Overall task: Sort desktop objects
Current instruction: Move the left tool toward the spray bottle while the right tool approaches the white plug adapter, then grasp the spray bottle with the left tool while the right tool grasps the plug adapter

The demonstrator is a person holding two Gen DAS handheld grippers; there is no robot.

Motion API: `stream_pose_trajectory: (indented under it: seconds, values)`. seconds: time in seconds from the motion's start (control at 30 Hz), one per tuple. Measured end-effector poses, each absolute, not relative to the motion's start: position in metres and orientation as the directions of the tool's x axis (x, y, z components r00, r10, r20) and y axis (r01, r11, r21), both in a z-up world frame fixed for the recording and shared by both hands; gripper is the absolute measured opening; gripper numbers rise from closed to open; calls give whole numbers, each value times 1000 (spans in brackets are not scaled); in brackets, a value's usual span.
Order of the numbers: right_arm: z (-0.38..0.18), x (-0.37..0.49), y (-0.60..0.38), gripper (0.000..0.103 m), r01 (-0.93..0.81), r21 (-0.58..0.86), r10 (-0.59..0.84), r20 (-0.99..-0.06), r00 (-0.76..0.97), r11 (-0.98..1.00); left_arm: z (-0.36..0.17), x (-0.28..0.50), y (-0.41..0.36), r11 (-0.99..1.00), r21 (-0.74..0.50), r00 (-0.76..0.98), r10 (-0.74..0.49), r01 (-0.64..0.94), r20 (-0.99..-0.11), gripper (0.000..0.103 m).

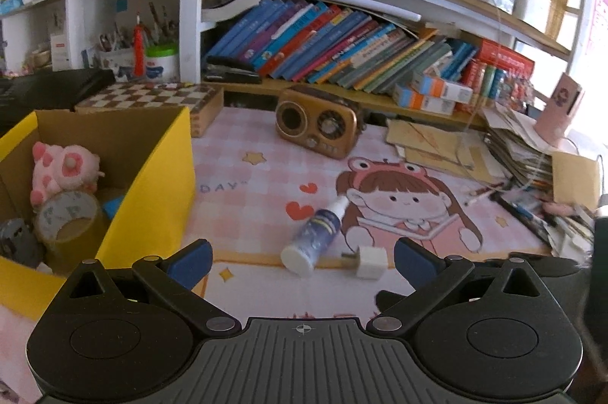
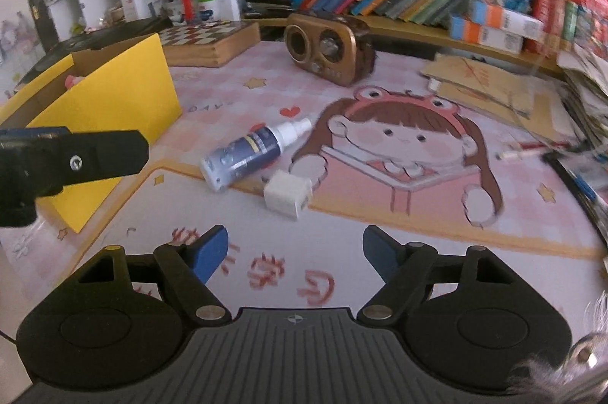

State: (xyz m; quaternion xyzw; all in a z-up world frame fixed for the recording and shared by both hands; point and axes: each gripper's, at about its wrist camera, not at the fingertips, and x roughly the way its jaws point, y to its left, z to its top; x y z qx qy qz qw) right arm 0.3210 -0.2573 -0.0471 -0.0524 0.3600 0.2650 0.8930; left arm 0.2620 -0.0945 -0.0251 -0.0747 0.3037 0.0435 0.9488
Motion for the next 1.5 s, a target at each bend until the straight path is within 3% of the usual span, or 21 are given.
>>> stream_pose_trajectory:
  seconds: [0.27,0.5,0.57,0.87,1.0,1.17,1.23,1.3,1.37,1.5]
  values:
    - [-66,355,-228,61,-557,97,467,-673,574,825,-26,272,-95,981,-96,797,78,-169,-599,102]
    - [-79,363,-216,55,-534,94,446,-679,583,840,-28,280,-90,975,-93,781,104,-204,-616,102]
    - [-79,364,-214,44,-537,65,432,-678,595,841,-29,283,-89,973,-100,779,102,-207,-618,102]
    - [-74,371,-254,44,-497,42,392,-673,627,867,-41,315,-103,982,-113,772,47,-152,-634,99]
    - [-69,370,-274,44,-475,36,372,-676,636,879,-61,339,-106,985,-95,736,40,-142,-676,90]
    - [-65,367,-290,44,-470,52,372,-691,620,881,-91,367,-102,989,-69,675,39,-132,-736,90]
    - [-63,365,-294,44,-468,58,374,-692,618,882,-98,373,-102,991,-50,663,44,-123,-747,87]
    - [-61,362,-298,44,-464,62,373,-691,619,884,-104,376,-103,994,-26,647,49,-105,-761,71]
    - [-60,360,-302,44,-461,67,374,-692,617,885,-105,375,-108,996,25,657,74,-84,-750,64]
    - [-59,357,-307,44,-452,70,368,-697,615,889,-102,369,-116,998,40,675,61,-47,-735,34]
